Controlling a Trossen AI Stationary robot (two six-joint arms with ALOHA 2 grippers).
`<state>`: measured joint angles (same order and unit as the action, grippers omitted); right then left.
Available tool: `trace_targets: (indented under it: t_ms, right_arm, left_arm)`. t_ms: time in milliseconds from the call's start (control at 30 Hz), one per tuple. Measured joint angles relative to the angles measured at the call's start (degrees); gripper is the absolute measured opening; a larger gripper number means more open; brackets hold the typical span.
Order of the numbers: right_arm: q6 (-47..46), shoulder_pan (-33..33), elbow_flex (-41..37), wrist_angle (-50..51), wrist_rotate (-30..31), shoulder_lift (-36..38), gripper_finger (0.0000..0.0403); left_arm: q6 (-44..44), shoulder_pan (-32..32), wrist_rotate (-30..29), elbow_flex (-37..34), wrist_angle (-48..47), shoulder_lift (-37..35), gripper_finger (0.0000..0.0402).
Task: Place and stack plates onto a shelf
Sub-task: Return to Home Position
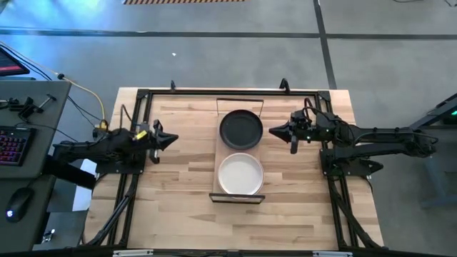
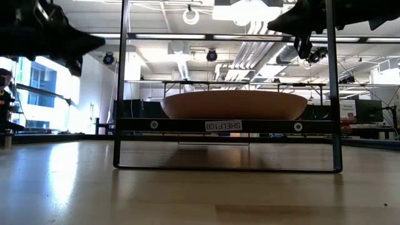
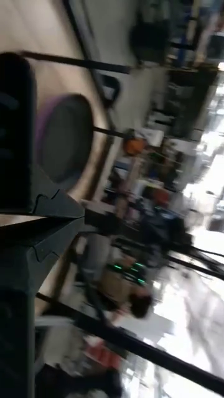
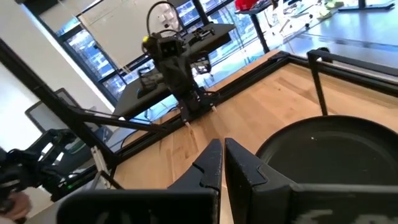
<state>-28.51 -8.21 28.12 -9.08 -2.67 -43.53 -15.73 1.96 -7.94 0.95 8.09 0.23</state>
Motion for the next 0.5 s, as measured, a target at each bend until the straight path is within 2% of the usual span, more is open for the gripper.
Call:
trace_targets:
  t_ms: [100,267,367,500]
  right_arm:
    - [0.0,0.0,0.0,-0.01,-0.86,0.0,0.0]
    - [0.31,0.0,0.0,0.33,-0.99,0.0,0.0]
    - [1.16,0.0,0.0,0.54,-3.46,0.07,0.0]
    - [4.8,0.65,-0.4,1.64,-5.83,0.67,0.0]
  left_arm:
    - [-0.07,0.0,-0.03,-0.01,-6.92,0.02,0.0]
    - [0.85,0.36,1.14,-0.02,-6.94,-0.02,0.0]
    - [-0.38,0.98,-0.04,-0.02,-6.81,0.41,0.0]
    - [2.36,1.21,-0.13,-0.02,-6.87,1.12,0.0]
